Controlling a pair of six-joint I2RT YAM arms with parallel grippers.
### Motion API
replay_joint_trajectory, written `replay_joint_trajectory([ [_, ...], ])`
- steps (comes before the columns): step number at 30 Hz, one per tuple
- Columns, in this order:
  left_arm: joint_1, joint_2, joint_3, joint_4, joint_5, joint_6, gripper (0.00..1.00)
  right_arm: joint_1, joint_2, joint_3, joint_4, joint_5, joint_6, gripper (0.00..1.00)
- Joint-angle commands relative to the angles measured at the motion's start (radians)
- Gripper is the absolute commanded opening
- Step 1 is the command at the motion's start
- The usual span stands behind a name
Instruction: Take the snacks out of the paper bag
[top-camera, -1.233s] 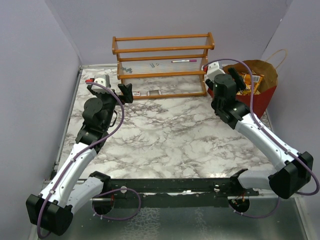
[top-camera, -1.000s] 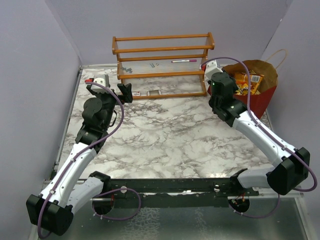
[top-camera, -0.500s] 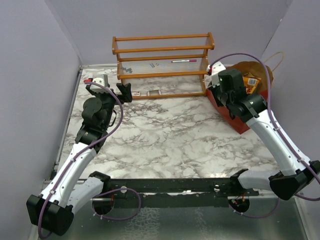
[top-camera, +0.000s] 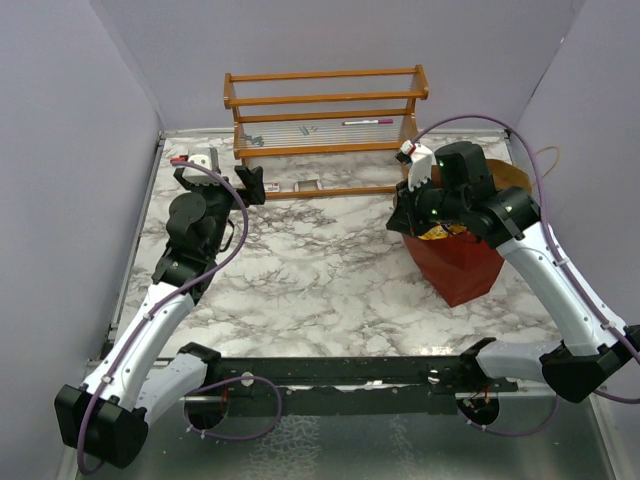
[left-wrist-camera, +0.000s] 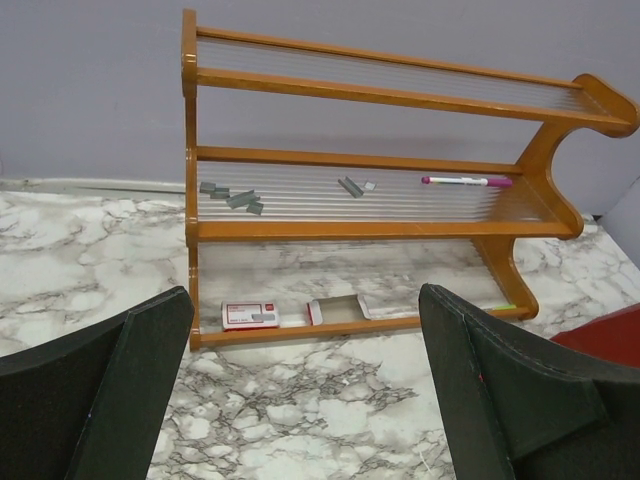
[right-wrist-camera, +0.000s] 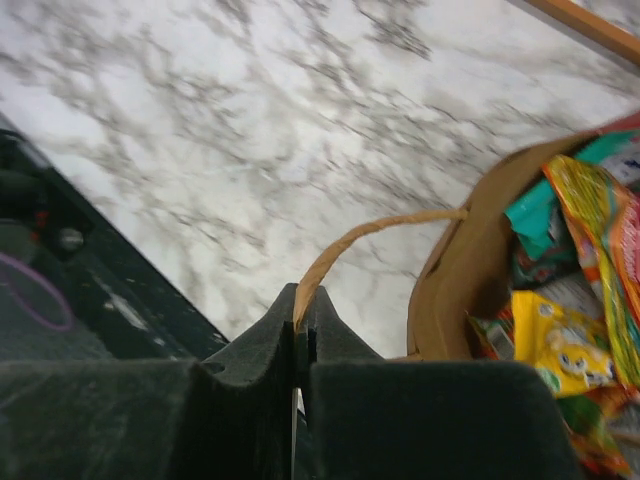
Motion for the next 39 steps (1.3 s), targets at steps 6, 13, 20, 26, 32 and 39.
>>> replay_joint_trajectory([
  [6, 0.006, 0.001, 0.002, -0.002, -0.054, 0.01, 0.99, 0.129, 0.0, -0.159, 0.667, -0.337, 0.409, 0.01],
  [13, 0.004, -0.077, 0.007, -0.181, -0.101, -0.104, 0.98, 0.315, 0.262, 0.032, 0.769, -0.138, 0.531, 0.07],
  [20, 0.006, -0.362, -0.001, -0.553, -0.03, -0.33, 0.99, 0.318, 0.234, -0.015, 0.827, -0.121, 0.481, 0.5],
  [26, 0.005, -0.489, -0.042, -0.668, 0.211, -0.553, 0.99, 0.318, -0.01, -0.144, 0.694, 0.027, 0.334, 0.89],
  [32, 0.004, -0.423, -0.115, -0.354, 0.606, -0.648, 0.99, 0.318, -0.295, -0.221, 0.52, 0.239, 0.232, 0.99],
  [39, 0.002, -0.223, -0.103, -0.019, 0.832, -0.705, 0.99, 0.318, -0.536, -0.274, 0.461, 0.461, 0.239, 0.99],
])
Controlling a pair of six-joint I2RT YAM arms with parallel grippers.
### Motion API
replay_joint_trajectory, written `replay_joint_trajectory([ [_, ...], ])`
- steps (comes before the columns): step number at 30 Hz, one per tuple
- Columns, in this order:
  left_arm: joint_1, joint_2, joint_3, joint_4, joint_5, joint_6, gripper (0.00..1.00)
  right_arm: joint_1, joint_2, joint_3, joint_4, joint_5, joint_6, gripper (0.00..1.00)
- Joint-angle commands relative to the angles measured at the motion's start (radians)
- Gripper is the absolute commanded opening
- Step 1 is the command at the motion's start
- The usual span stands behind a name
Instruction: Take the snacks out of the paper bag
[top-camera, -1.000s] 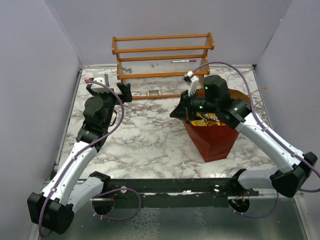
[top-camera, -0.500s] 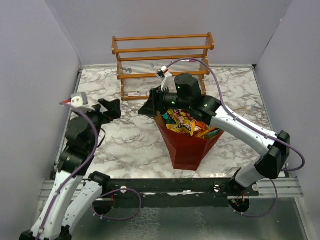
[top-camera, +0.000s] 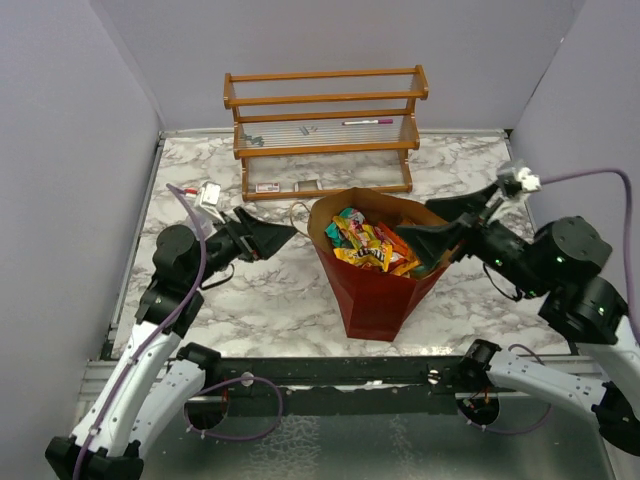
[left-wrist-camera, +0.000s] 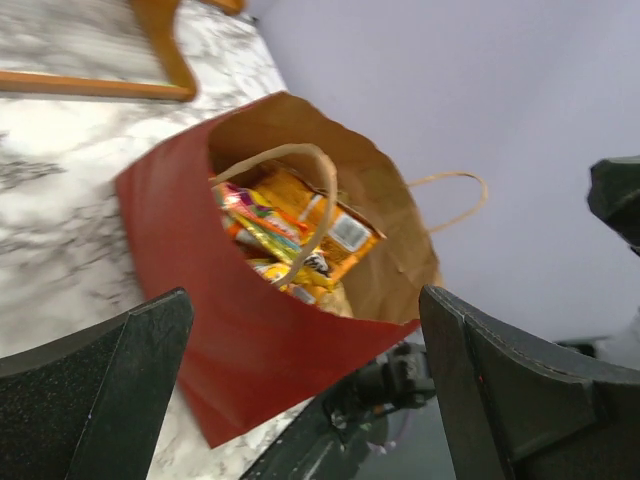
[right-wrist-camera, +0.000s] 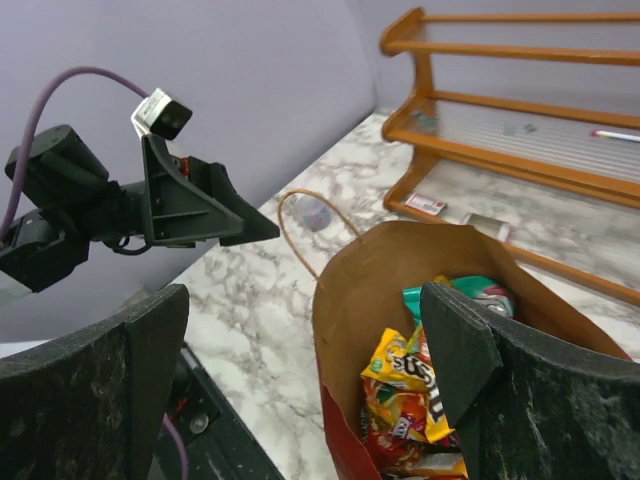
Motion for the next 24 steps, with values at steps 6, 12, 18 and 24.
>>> replay_joint_trajectory([
  [6, -0.013, 0.164, 0.014, 0.41, 0.25, -0.104, 0.99, 0.0, -0.131, -0.017, -0.137, 0.274, 0.013, 0.99],
  [12, -0.026, 0.245, 0.029, 0.44, 0.215, -0.105, 0.95, 0.0, -0.143, -0.001, -0.141, 0.231, -0.109, 0.99],
  [18, -0.112, 0.306, -0.03, 0.639, 0.205, -0.186, 0.84, 0.0, -0.192, -0.029, -0.124, 0.287, -0.167, 0.99],
  [24, -0.203, 0.338, -0.057, 0.723, 0.146, -0.188, 0.72, 0.0, -0.219, -0.026, -0.163, 0.294, -0.123, 0.99],
])
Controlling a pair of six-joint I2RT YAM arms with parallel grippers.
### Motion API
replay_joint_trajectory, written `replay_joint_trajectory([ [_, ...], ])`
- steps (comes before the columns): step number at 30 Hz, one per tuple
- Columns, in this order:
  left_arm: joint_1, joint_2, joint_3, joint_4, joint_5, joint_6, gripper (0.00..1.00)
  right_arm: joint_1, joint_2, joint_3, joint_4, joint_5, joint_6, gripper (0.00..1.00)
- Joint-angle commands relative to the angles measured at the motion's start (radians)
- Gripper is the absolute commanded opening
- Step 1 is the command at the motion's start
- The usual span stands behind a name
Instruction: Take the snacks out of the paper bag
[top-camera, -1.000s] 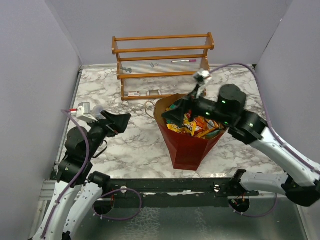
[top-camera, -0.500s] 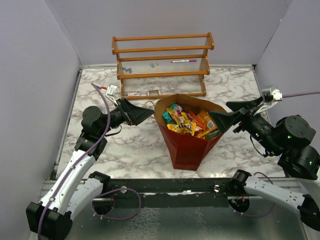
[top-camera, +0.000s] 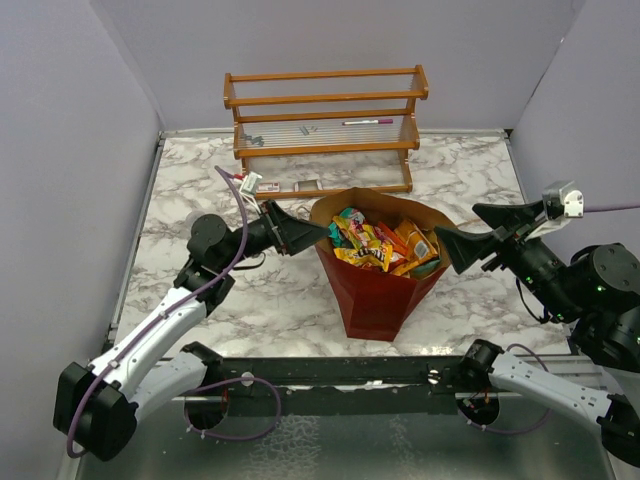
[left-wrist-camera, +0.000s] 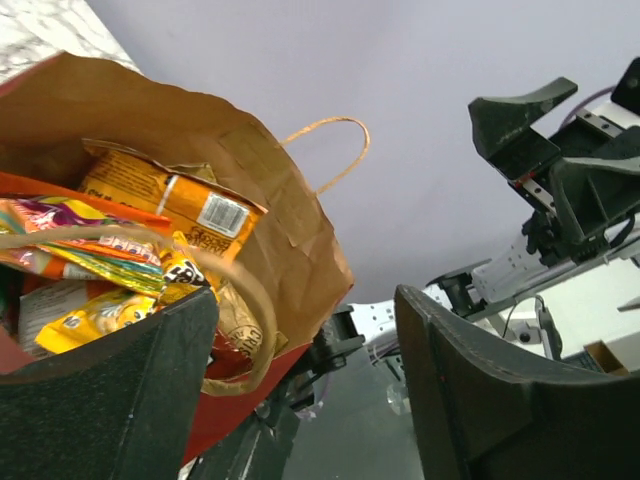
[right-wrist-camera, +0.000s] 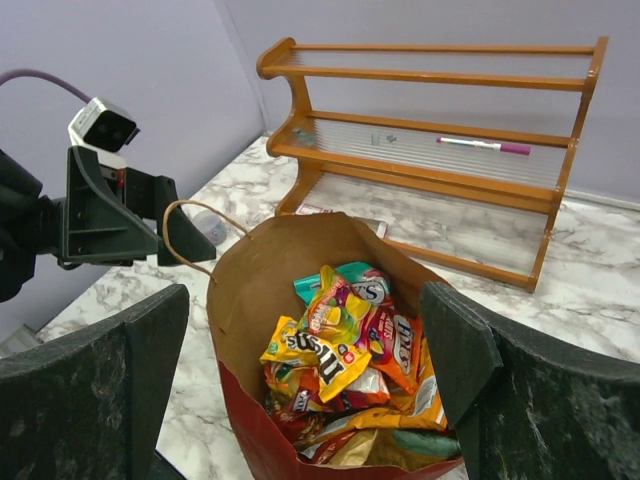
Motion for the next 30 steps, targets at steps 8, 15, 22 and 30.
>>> replay_joint_trajectory([
  [8, -0.047, 0.05, 0.015, 0.04, -0.14, 0.022, 0.63, 0.001, -0.006, 0.067, -0.114, 0.006, 0.06, 0.99],
  [15, -0.048, 0.086, 0.014, 0.068, -0.128, 0.029, 0.52, 0.001, 0.006, 0.103, -0.154, -0.003, 0.093, 0.99],
  [22, -0.047, 0.066, 0.052, -0.052, -0.175, 0.081, 0.39, 0.0, 0.04, 0.116, -0.172, -0.032, 0.121, 0.99],
  [30, -0.026, 0.063, 0.112, -0.173, -0.177, 0.116, 0.11, 0.0, 0.064, 0.1, -0.155, -0.047, 0.125, 0.99],
])
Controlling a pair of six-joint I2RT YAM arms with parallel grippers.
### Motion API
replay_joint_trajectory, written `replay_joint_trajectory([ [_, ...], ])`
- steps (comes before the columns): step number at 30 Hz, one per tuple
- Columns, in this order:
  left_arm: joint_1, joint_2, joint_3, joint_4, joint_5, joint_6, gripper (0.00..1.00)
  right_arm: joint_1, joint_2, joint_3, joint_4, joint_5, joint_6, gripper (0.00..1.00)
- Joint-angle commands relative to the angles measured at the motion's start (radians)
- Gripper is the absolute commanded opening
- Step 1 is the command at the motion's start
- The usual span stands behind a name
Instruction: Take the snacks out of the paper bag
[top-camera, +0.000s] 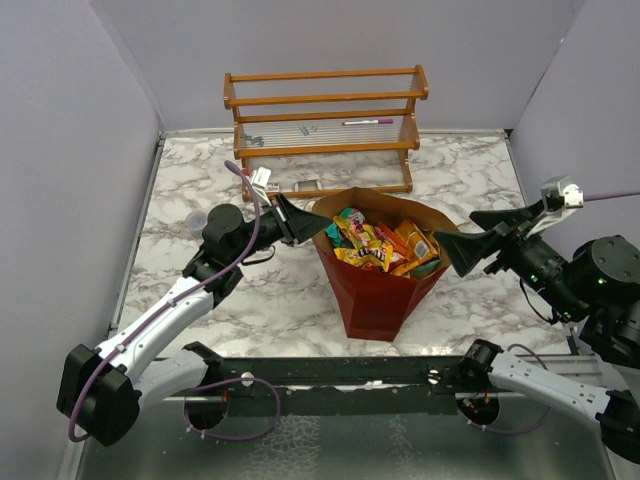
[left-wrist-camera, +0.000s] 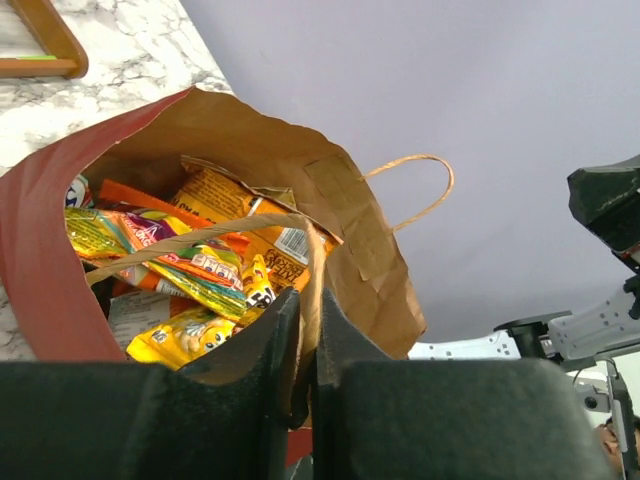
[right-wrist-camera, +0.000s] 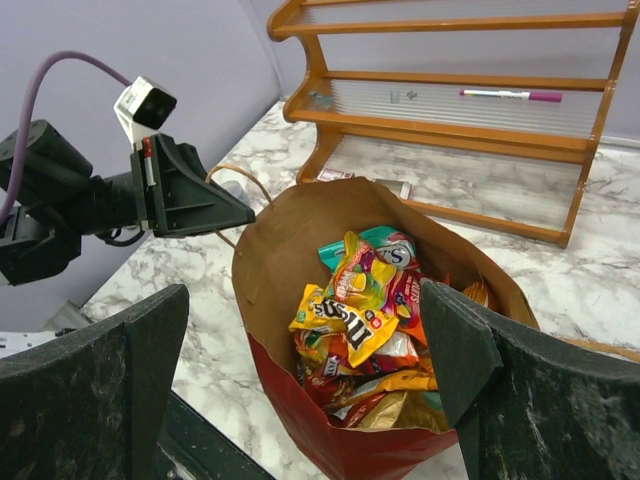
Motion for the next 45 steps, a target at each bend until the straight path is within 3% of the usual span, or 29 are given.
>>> replay_joint_trajectory([
  [1, 0.026, -0.03, 0.062, -0.092, -0.021, 0.045, 0.08, 0.0, 0.021, 0.002, -0.017, -0.028, 0.008, 0.99],
  [4, 0.064, -0.045, 0.099, -0.176, -0.011, 0.064, 0.0, 0.0, 0.041, 0.002, -0.052, -0.033, 0.003, 0.99],
  [10, 0.182, -0.086, 0.152, -0.298, 0.07, 0.072, 0.0, 0.0, 0.047, -0.001, -0.092, -0.038, 0.016, 0.99],
  [14, 0.267, -0.115, 0.21, -0.461, 0.086, 0.132, 0.0, 0.0, 0.054, -0.015, -0.076, -0.053, 0.015, 0.99],
  [20, 0.357, -0.074, 0.451, -0.786, 0.026, 0.33, 0.0, 0.0, 0.093, -0.02, -0.075, -0.075, -0.003, 0.99],
  [25, 0.381, -0.005, 0.619, -0.922, -0.001, 0.447, 0.0, 0.0, 0.105, -0.033, -0.068, -0.095, -0.014, 0.99],
  [35, 0.381, 0.016, 0.625, -0.901, 0.122, 0.505, 0.0, 0.0, 0.124, -0.172, 0.026, -0.269, 0.039, 0.99],
  [42, 0.382, -0.022, 0.539, -0.85, 0.163, 0.437, 0.0, 0.008, 0.318, -0.225, 0.178, -0.608, 0.108, 0.99],
  [45, 0.382, -0.028, 0.521, -0.842, 0.16, 0.417, 0.0, 0.12, 0.436, -0.184, 0.183, -0.499, 0.128, 0.99],
])
